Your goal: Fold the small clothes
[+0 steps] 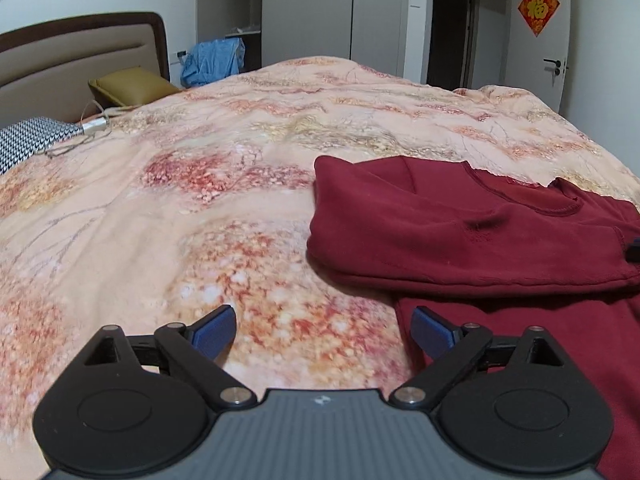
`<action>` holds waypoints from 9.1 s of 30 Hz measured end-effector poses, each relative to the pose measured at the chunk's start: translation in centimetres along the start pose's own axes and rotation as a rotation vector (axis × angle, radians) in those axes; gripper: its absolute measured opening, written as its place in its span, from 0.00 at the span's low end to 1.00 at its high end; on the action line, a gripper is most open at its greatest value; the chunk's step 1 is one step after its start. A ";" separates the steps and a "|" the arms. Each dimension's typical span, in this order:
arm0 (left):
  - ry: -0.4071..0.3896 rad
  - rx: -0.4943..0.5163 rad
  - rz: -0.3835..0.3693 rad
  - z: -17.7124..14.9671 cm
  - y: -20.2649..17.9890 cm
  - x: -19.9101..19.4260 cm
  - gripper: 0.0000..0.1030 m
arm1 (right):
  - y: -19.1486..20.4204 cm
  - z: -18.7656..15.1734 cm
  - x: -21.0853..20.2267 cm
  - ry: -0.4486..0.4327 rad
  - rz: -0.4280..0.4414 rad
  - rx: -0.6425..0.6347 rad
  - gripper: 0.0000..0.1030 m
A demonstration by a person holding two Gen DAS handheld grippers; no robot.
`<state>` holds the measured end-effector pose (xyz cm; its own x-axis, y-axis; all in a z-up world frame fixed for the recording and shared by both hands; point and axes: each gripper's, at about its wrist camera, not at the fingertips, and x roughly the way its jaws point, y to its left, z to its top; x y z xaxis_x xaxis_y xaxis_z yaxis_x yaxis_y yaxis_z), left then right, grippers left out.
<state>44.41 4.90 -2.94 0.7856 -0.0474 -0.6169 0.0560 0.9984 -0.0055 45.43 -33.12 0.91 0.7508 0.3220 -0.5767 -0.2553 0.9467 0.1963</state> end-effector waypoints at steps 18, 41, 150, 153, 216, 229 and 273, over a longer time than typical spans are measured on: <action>-0.054 0.162 0.005 0.8 -4.0 2.9 0.97 | 0.4 13.2 -5.0 -0.291 0.324 0.281 0.05; -0.236 0.243 0.341 3.4 -3.7 4.5 0.71 | -3.1 5.0 -3.0 -0.138 0.189 0.233 0.05; 0.016 -0.134 -0.221 -20.8 -3.8 -28.8 0.03 | 8.3 -28.6 -34.8 -0.150 -0.242 0.029 0.04; 0.022 -0.129 -0.214 -21.0 -4.0 -28.6 0.04 | 8.0 -28.8 -34.4 -0.133 -0.241 0.038 0.04; -0.144 0.331 -0.239 -24.2 -17.9 -28.9 1.00 | 14.0 -19.5 -31.2 -0.183 -0.062 -0.417 0.14; -0.056 0.234 -0.172 -23.8 -15.6 -27.4 1.00 | 13.7 -20.2 -31.5 -0.189 -0.073 -0.404 0.14; -0.481 0.483 -0.002 -24.7 -12.1 -37.3 0.03 | 13.8 -23.9 -39.5 -0.402 -0.164 -0.355 0.04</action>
<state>-0.83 -4.70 0.71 0.9655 -0.1692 -0.1980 0.2389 0.8781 0.4147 -2.33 -32.83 7.42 0.9534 0.2107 -0.2158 -0.2526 0.9488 -0.1896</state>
